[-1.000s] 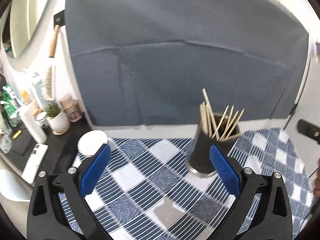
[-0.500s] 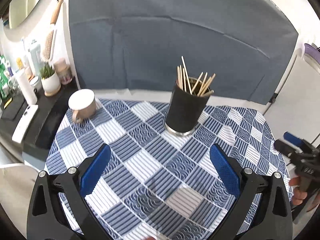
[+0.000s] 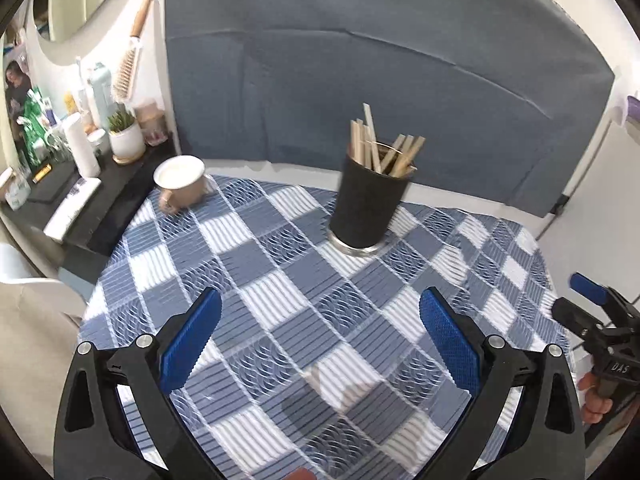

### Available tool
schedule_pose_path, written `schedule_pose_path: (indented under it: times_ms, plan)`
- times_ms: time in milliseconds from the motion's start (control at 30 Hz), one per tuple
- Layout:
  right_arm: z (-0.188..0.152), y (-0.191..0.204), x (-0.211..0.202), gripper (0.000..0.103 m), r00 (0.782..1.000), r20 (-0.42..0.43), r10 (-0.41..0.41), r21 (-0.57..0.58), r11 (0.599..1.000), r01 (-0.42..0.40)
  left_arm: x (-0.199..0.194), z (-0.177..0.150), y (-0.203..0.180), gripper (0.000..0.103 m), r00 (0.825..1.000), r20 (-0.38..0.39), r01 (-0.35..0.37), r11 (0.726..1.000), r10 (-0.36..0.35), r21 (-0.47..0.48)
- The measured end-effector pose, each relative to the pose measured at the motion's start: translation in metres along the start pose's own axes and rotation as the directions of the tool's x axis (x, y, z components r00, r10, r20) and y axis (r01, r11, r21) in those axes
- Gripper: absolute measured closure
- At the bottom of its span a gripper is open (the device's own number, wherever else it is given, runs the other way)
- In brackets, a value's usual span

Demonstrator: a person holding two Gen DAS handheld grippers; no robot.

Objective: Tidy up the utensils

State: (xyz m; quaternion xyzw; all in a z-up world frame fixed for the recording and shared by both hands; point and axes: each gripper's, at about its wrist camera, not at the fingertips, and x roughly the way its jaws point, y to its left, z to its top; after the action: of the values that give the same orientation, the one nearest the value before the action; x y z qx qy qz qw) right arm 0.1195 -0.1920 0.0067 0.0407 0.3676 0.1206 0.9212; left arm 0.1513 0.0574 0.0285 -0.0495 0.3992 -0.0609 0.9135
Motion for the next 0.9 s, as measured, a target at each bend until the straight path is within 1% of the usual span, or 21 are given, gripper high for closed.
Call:
schedule_pose_path:
  times_ms: [33, 67, 133, 300, 367, 433, 500, 567, 700, 800, 900]
  plan:
    - [0.000, -0.003, -0.004, 0.008, 1.000, 0.010, 0.026, -0.018, 1.000, -0.026, 0.001, -0.002, -0.004, 0.006, 1.000, -0.010, 0.022, 1.000, -0.022, -0.001]
    - [0.000, -0.004, -0.006, 0.008, 0.999, 0.018, 0.027, -0.025, 0.999, -0.027, 0.001, -0.004, -0.008, 0.006, 0.999, -0.018, 0.032, 0.999, -0.032, -0.001]
    - [-0.001, -0.010, -0.013, 0.008, 0.999, 0.045, 0.010, -0.025, 1.000, -0.009, 0.001, -0.008, -0.016, 0.006, 1.000, -0.012, 0.020, 1.000, -0.020, 0.007]
    - [-0.003, -0.022, -0.024, 0.008, 0.998, 0.067, 0.002, -0.031, 1.000, 0.000, 0.002, -0.017, -0.034, 0.006, 1.000, 0.004, 0.011, 1.000, -0.011, 0.028]
    - [-0.006, -0.027, -0.026, 0.008, 0.998, 0.058, 0.010, -0.035, 0.999, -0.008, 0.003, -0.019, -0.038, 0.006, 1.000, 0.003, 0.021, 1.000, -0.021, 0.022]
    - [-0.008, -0.029, -0.026, 0.008, 0.999, 0.044, -0.004, -0.038, 0.999, 0.006, 0.005, -0.019, -0.042, 0.006, 0.999, -0.003, 0.034, 0.999, -0.034, 0.012]
    - [-0.009, -0.031, -0.028, 0.008, 0.999, 0.040, -0.009, -0.039, 0.999, 0.011, 0.007, -0.017, -0.047, 0.006, 0.999, -0.014, 0.048, 0.999, -0.047, 0.025]
    - [-0.008, -0.034, -0.028, 0.008, 0.999, 0.035, -0.013, -0.033, 0.999, 0.015, 0.007, -0.015, -0.052, 0.006, 0.999, -0.015, 0.035, 0.998, -0.035, 0.042]
    - [-0.005, -0.041, -0.031, 0.008, 1.000, 0.027, 0.016, -0.003, 1.000, -0.016, 0.005, -0.012, -0.059, 0.006, 1.000, -0.007, 0.022, 0.998, -0.022, 0.056]
    - [-0.005, -0.044, -0.032, 0.008, 1.000, 0.028, 0.014, -0.003, 1.000, -0.014, 0.006, -0.010, -0.062, 0.006, 1.000, -0.006, 0.005, 0.999, -0.005, 0.051]
    - [-0.005, -0.046, -0.034, 0.008, 0.999, 0.031, 0.014, -0.012, 1.000, -0.014, 0.006, -0.010, -0.061, 0.006, 1.000, -0.007, 0.010, 1.000, -0.010, 0.025]
